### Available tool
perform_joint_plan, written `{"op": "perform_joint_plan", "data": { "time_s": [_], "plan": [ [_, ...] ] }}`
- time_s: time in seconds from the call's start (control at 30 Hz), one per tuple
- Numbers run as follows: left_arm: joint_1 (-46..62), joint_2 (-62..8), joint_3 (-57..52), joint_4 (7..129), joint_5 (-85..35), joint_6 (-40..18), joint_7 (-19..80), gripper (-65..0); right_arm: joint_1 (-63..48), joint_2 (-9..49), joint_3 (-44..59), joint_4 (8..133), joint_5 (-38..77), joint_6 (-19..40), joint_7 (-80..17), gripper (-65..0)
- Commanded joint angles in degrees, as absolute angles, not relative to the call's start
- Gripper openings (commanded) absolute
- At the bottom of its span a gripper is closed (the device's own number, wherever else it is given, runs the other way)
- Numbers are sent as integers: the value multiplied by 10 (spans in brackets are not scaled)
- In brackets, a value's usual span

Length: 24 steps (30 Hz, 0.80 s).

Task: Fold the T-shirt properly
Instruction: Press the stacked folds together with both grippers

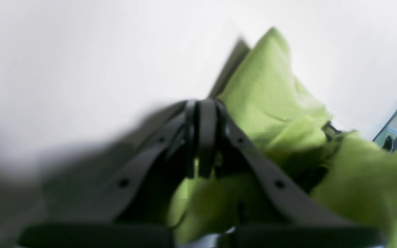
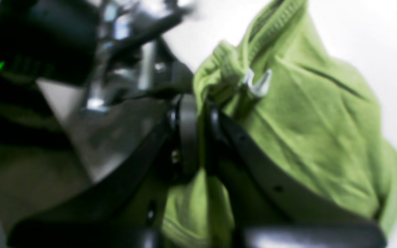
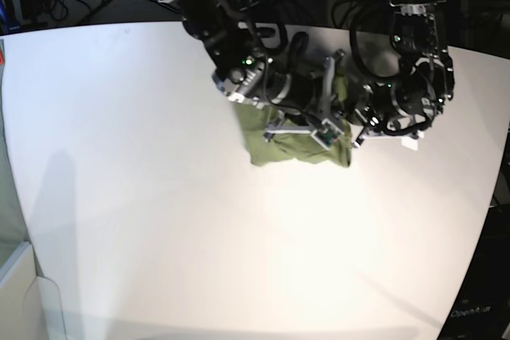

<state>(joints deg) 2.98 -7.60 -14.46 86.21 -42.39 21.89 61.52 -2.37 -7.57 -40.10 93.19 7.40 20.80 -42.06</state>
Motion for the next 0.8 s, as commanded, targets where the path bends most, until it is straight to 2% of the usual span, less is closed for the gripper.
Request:
{"op": "perform_joint_plan", "data": {
  "time_s": [0.0,0.57,0.67,0.77],
  "plan": [
    [18,-78,-145,873,-429,218,618,-634,-12,-89,-405,934,82,210,-404,-649],
    [17,-84,-144,873,-429,218,624,-634,9,-90,-406,886,81,210,-380,-640],
    [16,-84,-144,873,-429,218,624,-634,9,-90,-407,887,82,210,-381,-537],
    [16,-84,-144,873,-429,218,623,-634,4,-90,-407,890,82,210,-380,-342]
  ]
}}
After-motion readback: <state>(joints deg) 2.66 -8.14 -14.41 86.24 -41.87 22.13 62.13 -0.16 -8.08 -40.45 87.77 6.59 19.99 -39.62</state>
